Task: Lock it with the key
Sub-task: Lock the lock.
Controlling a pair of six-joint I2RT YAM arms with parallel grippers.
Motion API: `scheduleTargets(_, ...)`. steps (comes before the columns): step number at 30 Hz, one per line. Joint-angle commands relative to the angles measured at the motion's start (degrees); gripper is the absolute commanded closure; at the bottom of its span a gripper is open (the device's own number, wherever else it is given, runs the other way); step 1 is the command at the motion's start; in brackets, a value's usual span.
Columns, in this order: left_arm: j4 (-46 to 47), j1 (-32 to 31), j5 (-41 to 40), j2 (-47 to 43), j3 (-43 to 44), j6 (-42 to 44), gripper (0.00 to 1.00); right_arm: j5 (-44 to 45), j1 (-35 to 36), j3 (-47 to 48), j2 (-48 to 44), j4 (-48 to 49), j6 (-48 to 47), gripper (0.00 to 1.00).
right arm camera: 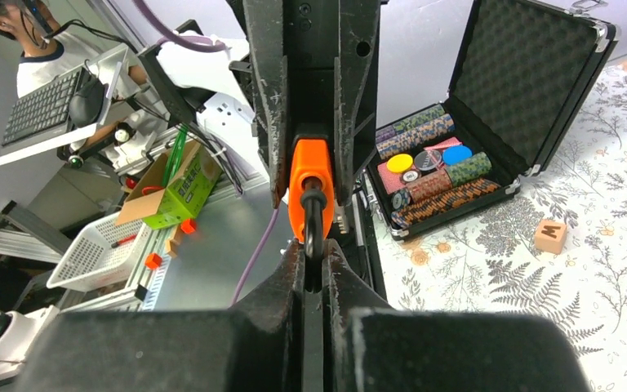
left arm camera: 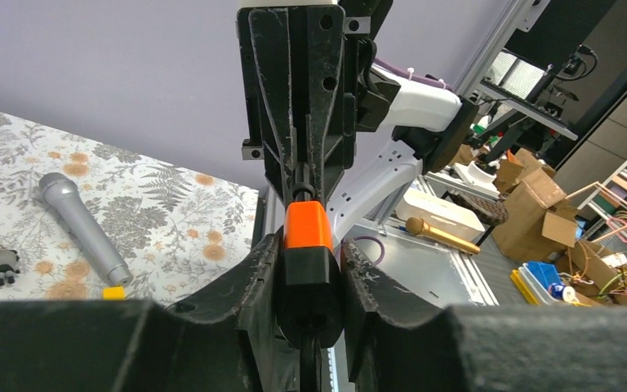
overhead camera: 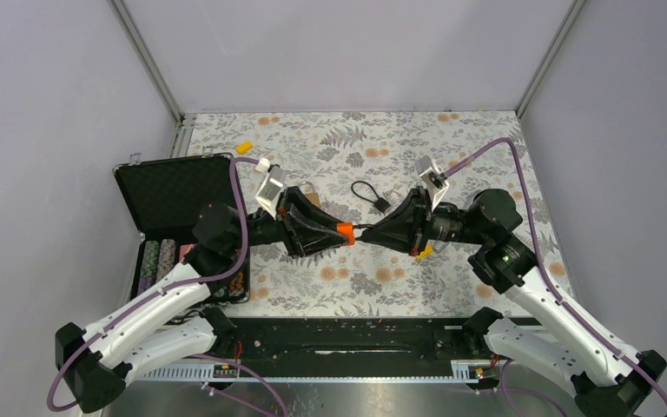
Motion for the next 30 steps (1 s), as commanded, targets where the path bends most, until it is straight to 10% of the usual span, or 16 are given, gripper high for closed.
scheduleTargets(1, 4.3, -0.7, 0.5, -0.2, 0.9, 0.4, 0.93, 1.5, -0.1, 3.0, 0.1, 1.4, 2.0, 1.0)
scheduleTargets(3, 3.8, -0.7, 0.2, -0.3, 1.0, 0.6, 1.0, 1.6, -0.2, 3.1, 0.2, 1.1, 2.0, 0.99)
scheduleTargets(7, 1.6, -0.7, -1.5, -1.2, 1.2, 1.7, 1.0, 2.4, -0.2, 3.0, -0.4, -1.8, 0.2, 0.39)
scheduleTargets(9, 0.1, -0.7, -1.9, -1.8, 1.6, 2.3, 1.0, 2.9, -0.2, 2.8, -1.3, -4.0, -1.4, 0.28)
scheduleTargets(18, -3.9, -0.7, 0.6, -2.5, 3.9, 2.1, 1.0, 5.0, -0.2, 5.1, -4.2, -14.3, -4.8, 0.39)
scheduleTargets(26, -2.9, -0.8, 2.7, -0.3, 5.5, -1.6, 1.0, -0.4, -0.2, 7.0, 0.0, -12.4, -2.4, 1.0)
scheduleTargets(30, -2.8, -1.5, 3.0, 1.6, 5.9, -2.6, 1.0, -0.6, 0.0, 5.7, 0.9, -7.0, 1.3, 1.0)
